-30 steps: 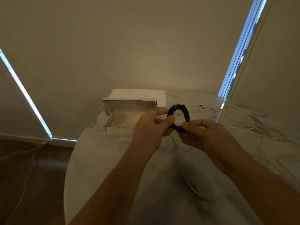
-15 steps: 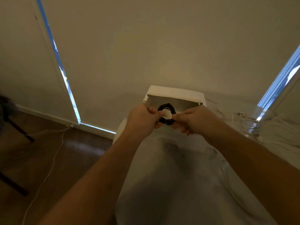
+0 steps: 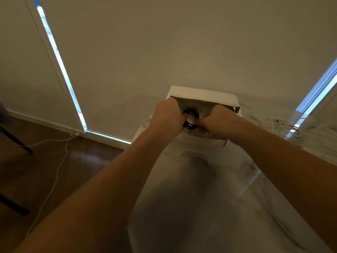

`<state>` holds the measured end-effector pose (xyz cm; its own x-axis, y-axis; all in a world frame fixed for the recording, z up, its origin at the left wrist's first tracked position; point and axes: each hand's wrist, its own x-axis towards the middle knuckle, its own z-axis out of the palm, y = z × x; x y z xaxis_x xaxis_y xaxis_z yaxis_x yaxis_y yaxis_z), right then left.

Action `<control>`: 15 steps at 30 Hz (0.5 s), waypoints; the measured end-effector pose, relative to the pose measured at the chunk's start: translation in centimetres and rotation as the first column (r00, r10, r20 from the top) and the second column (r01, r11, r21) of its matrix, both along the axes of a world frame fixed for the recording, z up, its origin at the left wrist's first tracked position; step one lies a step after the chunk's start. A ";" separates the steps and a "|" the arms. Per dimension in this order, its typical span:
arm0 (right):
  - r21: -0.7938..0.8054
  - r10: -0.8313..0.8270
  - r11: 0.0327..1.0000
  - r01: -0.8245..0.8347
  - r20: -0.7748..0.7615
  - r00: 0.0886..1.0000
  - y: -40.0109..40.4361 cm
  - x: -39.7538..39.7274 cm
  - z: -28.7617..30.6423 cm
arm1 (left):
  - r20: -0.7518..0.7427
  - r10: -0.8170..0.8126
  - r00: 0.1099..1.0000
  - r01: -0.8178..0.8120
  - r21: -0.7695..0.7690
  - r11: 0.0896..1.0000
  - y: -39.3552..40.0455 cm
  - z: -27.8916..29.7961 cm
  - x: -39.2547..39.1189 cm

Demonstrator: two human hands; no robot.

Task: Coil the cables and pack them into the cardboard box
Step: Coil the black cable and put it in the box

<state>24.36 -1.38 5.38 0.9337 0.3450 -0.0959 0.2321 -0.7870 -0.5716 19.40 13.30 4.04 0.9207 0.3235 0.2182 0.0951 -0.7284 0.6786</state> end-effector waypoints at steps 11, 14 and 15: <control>-0.176 0.123 0.978 -0.112 0.053 0.991 0.6 0.9 -0.2 | -0.062 -0.009 0.998 0.029 0.335 0.942 -0.3 -0.8 0.9; -0.254 0.135 0.960 -0.118 0.051 0.990 0.9 1.3 -0.5 | -0.080 -0.010 0.997 0.039 0.371 0.928 -0.1 -1.1 1.0; -0.294 0.137 0.948 -0.119 0.043 0.990 1.2 1.5 -0.7 | -0.082 -0.009 0.997 0.041 0.388 0.921 -0.1 -1.2 1.1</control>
<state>25.86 -0.21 4.67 0.8908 0.4279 -0.1532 0.3694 -0.8780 -0.3043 20.47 13.22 2.79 0.9465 0.2043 0.2499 0.1143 -0.9362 0.3325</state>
